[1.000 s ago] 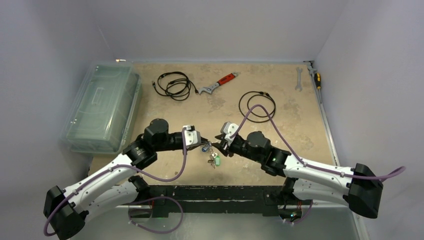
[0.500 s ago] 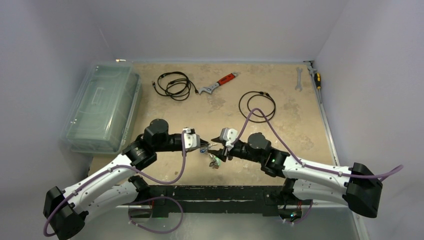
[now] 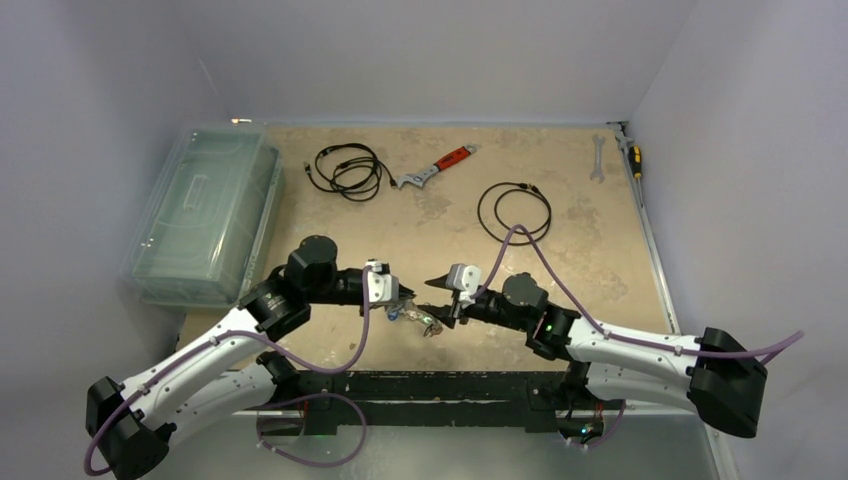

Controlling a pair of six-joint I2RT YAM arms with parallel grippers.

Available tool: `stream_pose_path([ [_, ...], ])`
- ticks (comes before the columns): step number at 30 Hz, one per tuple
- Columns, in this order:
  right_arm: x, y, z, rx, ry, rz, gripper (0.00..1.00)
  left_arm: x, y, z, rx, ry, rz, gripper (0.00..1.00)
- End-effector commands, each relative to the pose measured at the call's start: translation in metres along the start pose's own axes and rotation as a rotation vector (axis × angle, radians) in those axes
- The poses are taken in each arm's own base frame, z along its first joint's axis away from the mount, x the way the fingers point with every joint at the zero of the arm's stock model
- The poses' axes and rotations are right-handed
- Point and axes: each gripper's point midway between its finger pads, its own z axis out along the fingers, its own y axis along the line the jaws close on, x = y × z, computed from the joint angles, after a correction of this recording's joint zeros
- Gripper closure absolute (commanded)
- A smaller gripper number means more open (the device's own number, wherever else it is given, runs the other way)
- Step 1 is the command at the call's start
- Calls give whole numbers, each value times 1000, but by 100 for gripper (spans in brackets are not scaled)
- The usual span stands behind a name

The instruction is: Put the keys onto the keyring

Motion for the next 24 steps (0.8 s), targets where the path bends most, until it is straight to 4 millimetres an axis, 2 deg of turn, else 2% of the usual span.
stream_pose_path([
  [1, -21, 1, -1, -15, -89, -37, 48, -34, 5, -4, 9, -75, 87, 100],
  [13, -16, 7, 8, -58, -70, -37, 51, -36, 8, -2, -3, -89, 78, 100],
  [19, -8, -5, 8, 17, -18, 14, 51, -39, 16, -6, -56, -90, 98, 100],
  [24, -2, -2, 13, 2, 8, 34, 54, -44, 17, -8, -66, -109, 105, 100],
])
